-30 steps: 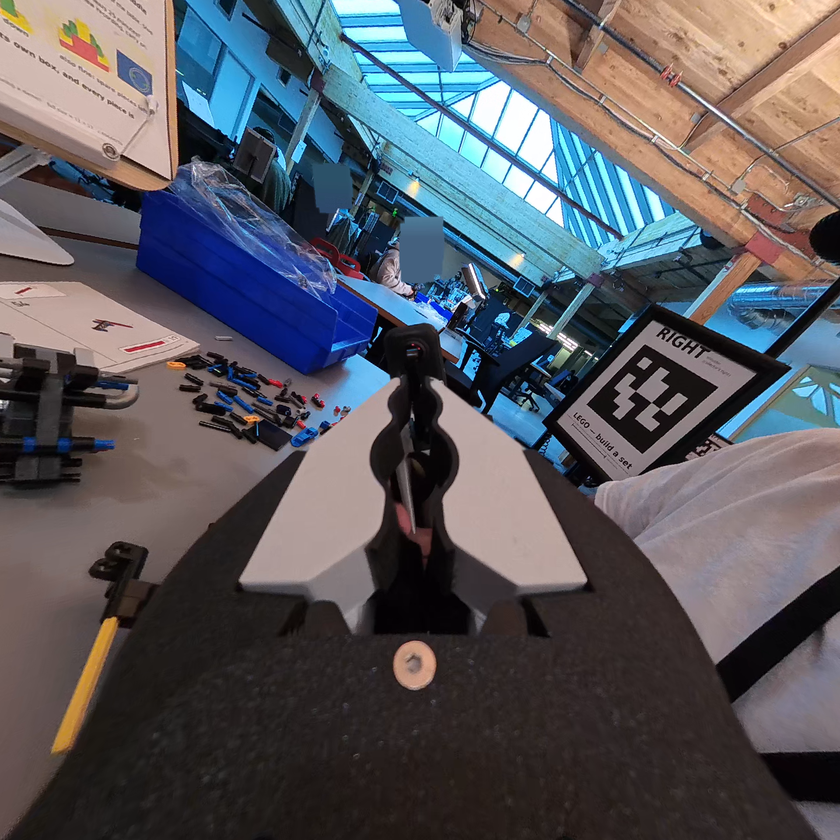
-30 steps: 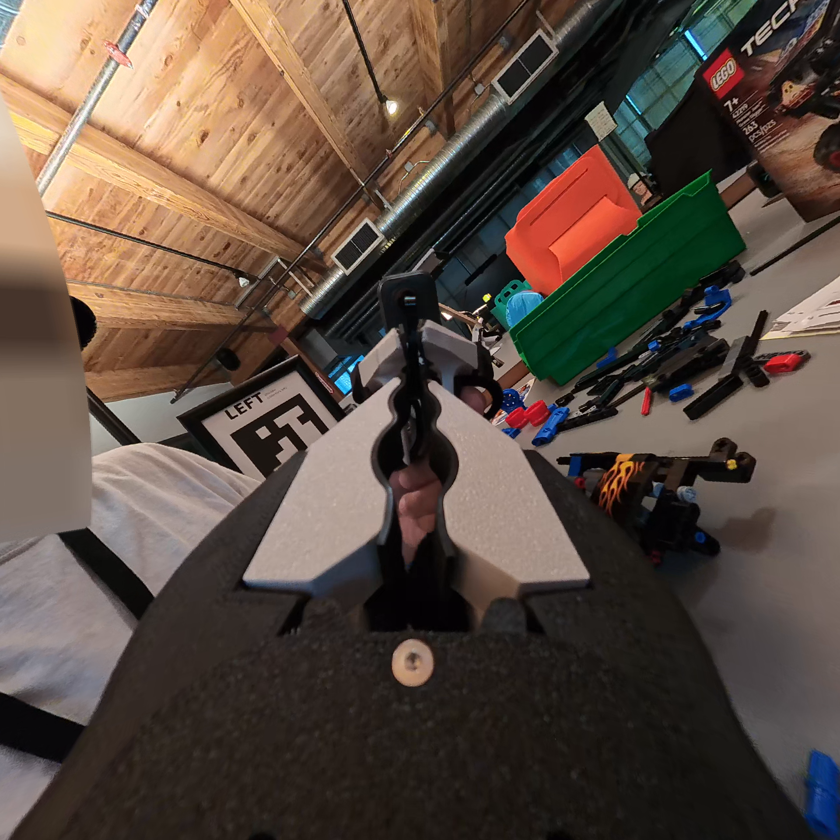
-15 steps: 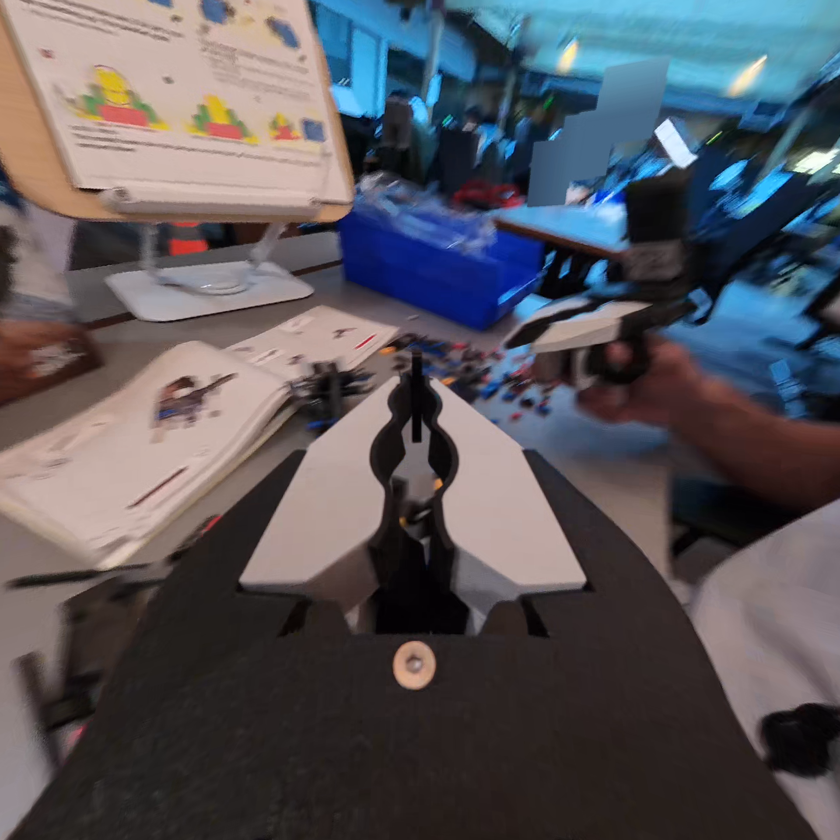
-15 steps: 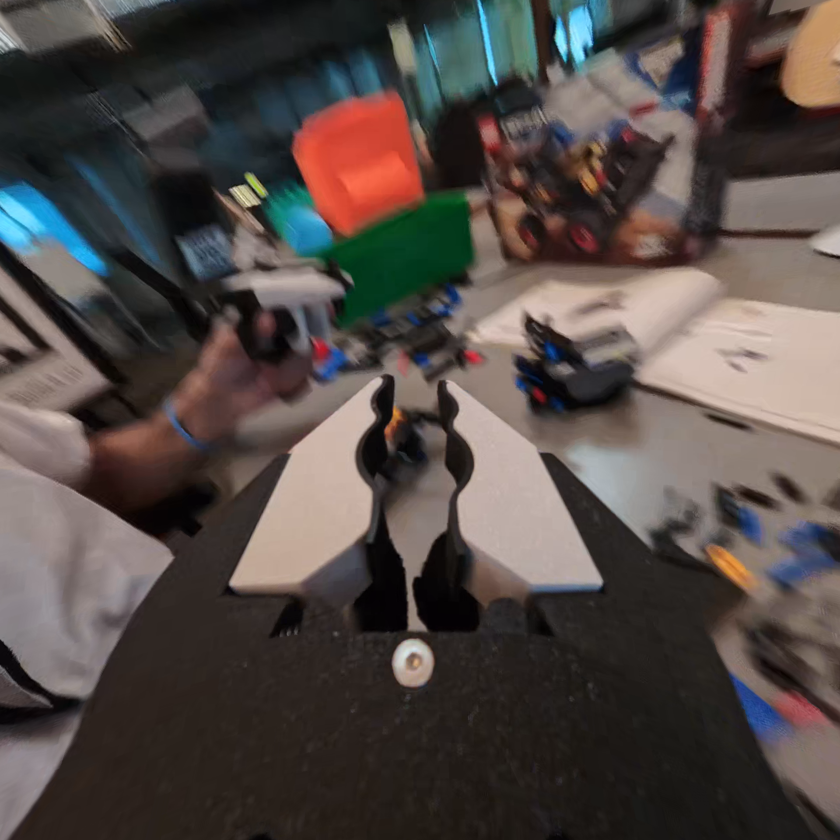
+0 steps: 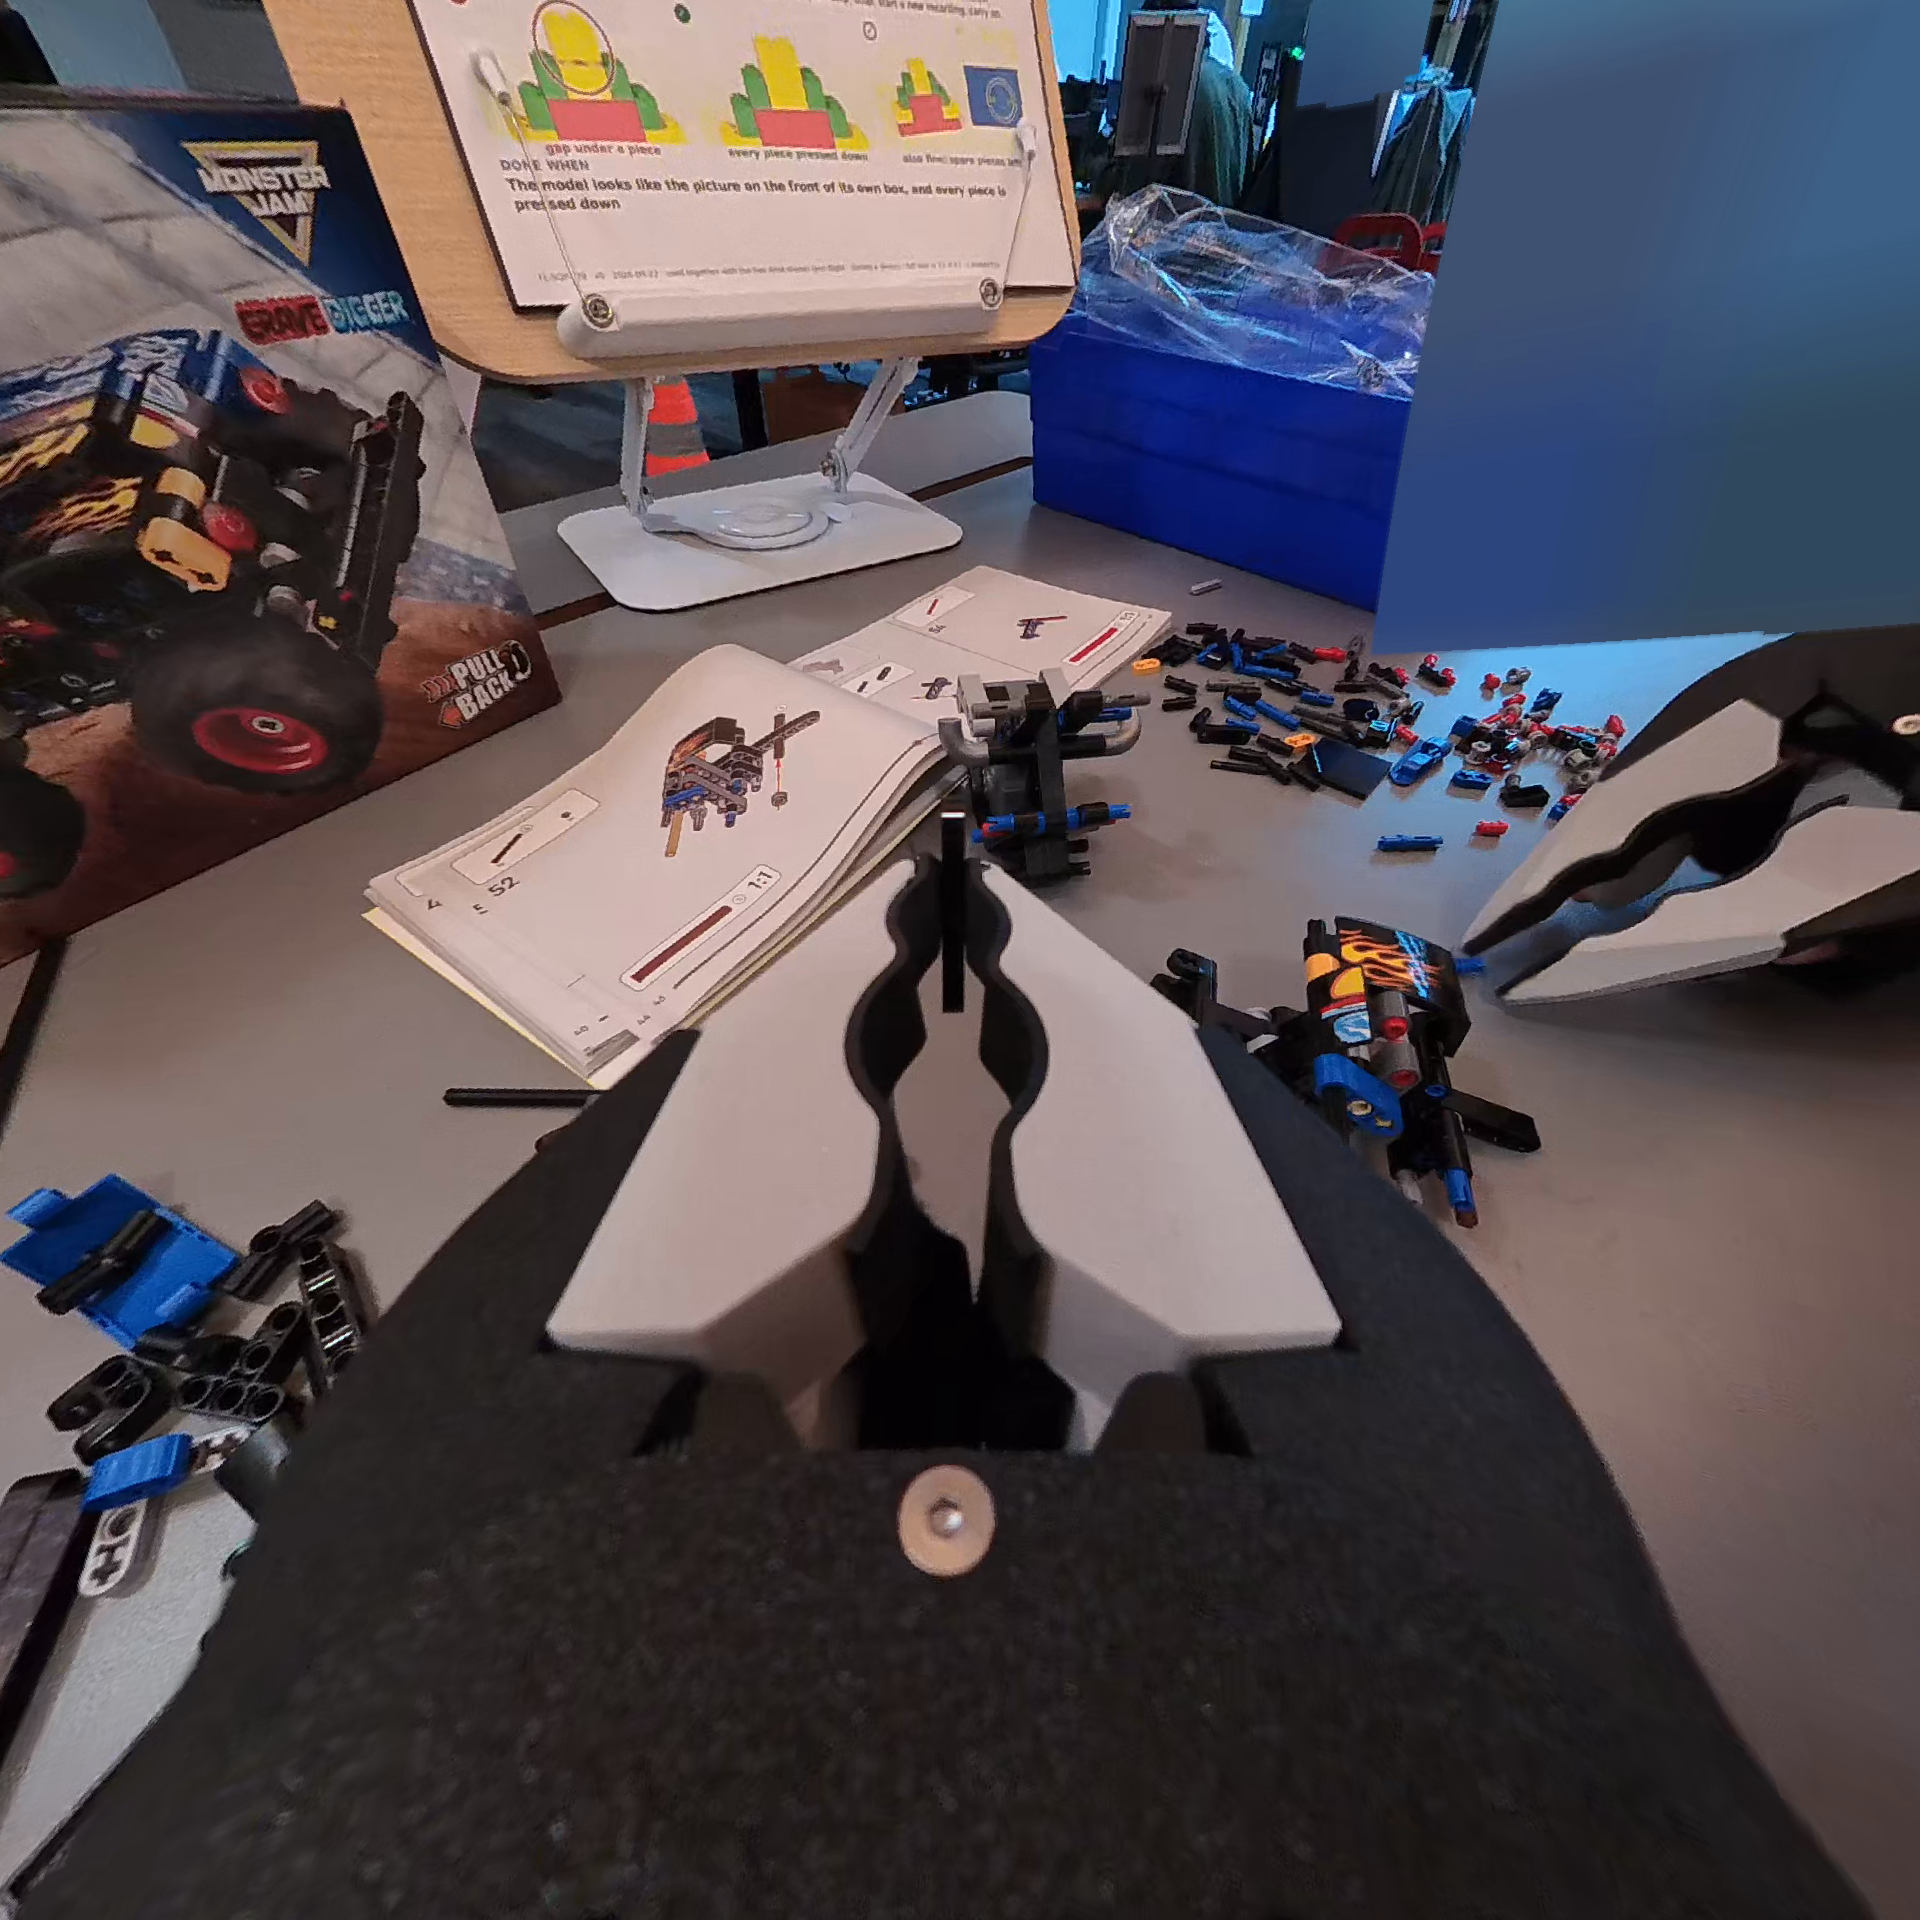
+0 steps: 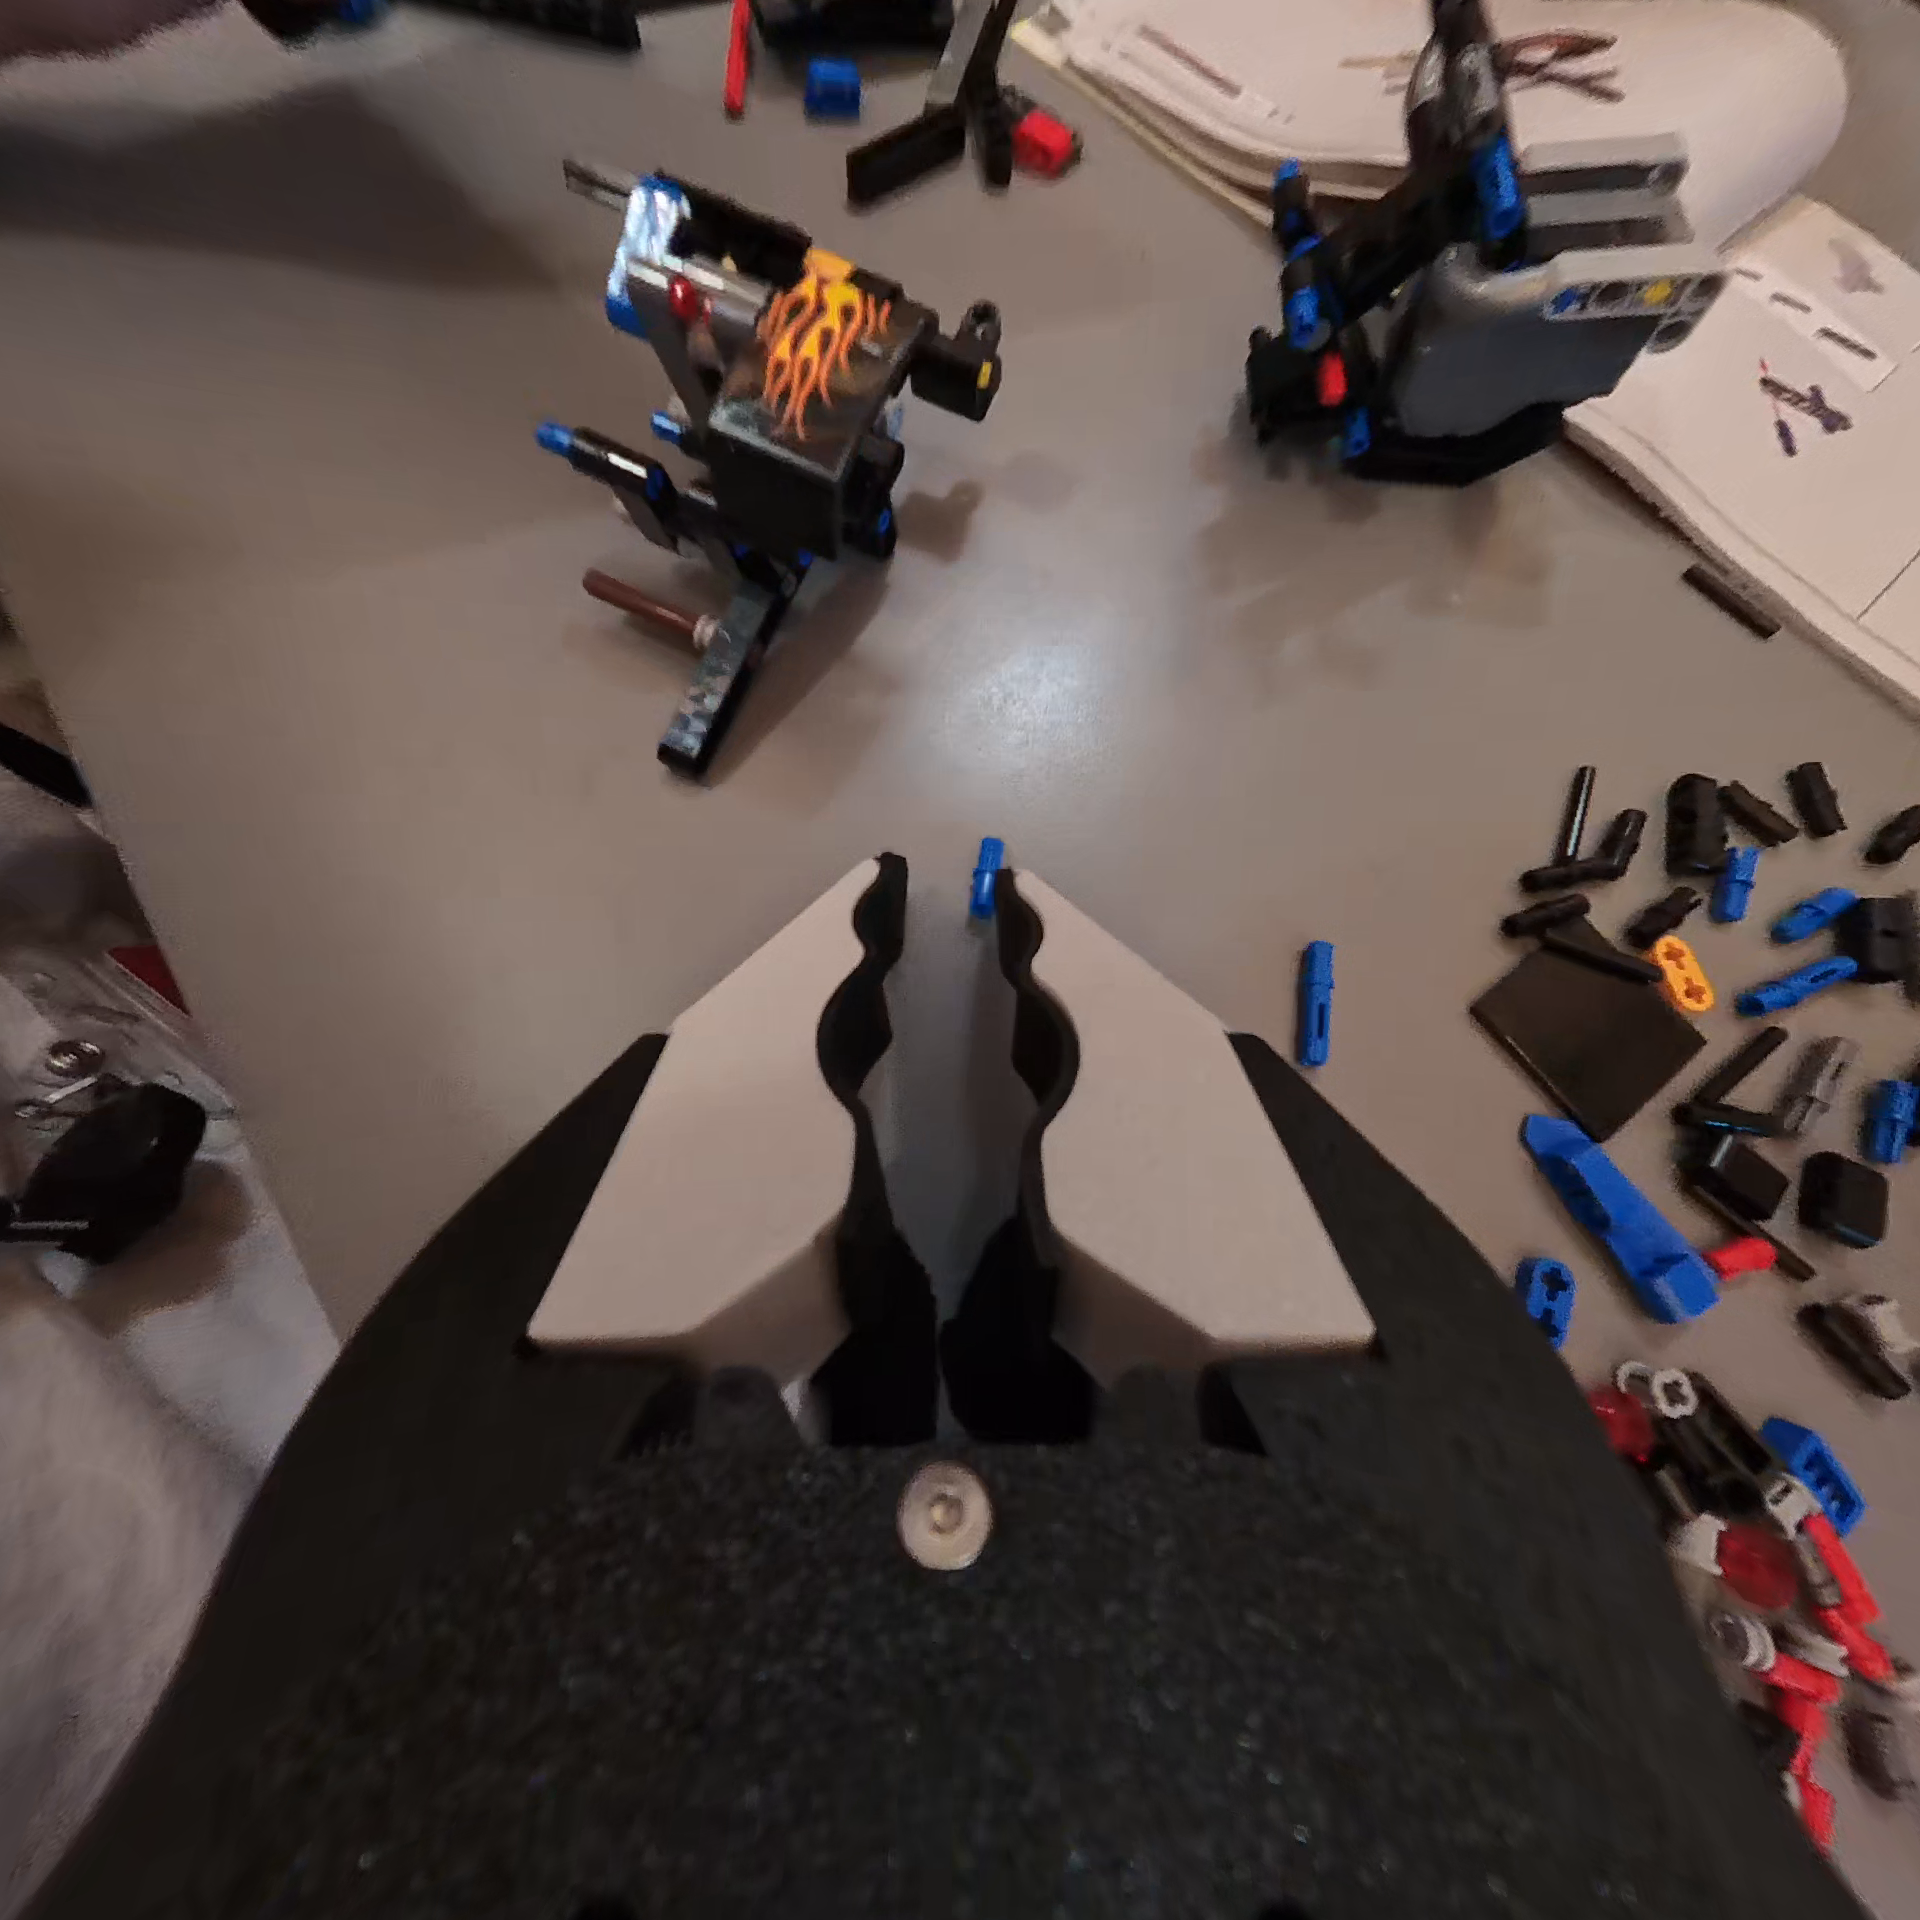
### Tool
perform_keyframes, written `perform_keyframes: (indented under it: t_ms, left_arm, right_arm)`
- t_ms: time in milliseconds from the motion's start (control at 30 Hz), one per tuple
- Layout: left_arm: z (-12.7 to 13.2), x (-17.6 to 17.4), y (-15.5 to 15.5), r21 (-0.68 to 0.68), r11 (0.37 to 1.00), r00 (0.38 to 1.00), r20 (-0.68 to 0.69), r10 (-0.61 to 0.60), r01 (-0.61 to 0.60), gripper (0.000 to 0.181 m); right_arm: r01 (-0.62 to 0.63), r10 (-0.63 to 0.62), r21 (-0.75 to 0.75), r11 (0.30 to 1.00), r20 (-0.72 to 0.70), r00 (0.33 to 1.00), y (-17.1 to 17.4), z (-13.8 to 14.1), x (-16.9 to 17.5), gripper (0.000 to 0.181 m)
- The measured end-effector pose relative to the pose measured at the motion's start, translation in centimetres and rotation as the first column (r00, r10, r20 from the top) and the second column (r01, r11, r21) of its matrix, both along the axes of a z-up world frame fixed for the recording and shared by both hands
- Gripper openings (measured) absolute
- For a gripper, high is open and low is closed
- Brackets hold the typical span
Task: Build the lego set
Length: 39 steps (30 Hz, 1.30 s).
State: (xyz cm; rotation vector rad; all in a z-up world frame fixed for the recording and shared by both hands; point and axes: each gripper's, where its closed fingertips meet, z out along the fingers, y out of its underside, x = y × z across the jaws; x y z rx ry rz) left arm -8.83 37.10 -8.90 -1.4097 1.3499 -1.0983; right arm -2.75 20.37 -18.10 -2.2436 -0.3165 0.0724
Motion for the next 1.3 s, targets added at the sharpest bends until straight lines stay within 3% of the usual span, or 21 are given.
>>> perform_keyframes:
  t_ms: [167, 633, 867, 1033, 1167, 1300]
  left_arm:
    - [0.0, 0.1, -0.1, -0.022, 1.000, 1.000, 0.008, -0.017, 0.018, 0.002]
    - [-0.2, 0.5, -0.7, 0.024, 0.999, 0.999, -0.004, -0.045, 0.045, 0.002]
    - [0.2, 1.6, -1.9, 0.078, 0.984, 0.986, -0.055, -0.155, 0.159, 0.001]
    - [2.4, 4.2, -2.9, 0.192, 0.943, 0.961, -0.100, -0.258, 0.273, 0.001]
    - [2.4, 6.5, -2.8, 0.235, 0.932, 0.960, -0.106, -0.258, 0.276, 0.002]
    - [1.9, 7.3, -1.8, 0.185, 0.960, 0.978, -0.029, -0.207, 0.209, 0.001]
  right_arm:
    - [0.035, -0.034, -0.020, 0.999, 0.059, 0.998, 0.6, -0.5, 0.7, 0.014]
    - [0.022, -0.021, -0.025, 0.999, 0.038, 0.999, 0.7, -0.6, 0.7, 0.005]
    - [0.014, -0.013, -0.025, 1.000, 0.015, 1.000, 0.9, -0.5, 1.0, 0.004]
    - [0.032, -0.001, 0.145, 0.989, -0.211, 0.978, 2.9, 4.1, 2.7, 0.003]
    - [0.018, 0.112, 0.268, 0.963, -0.462, 0.880, 5.2, 8.9, 3.7, 0.003]
    - [-0.114, 0.240, 0.287, 0.951, -0.456, 0.857, 8.1, 10.6, 3.6, 0.003]
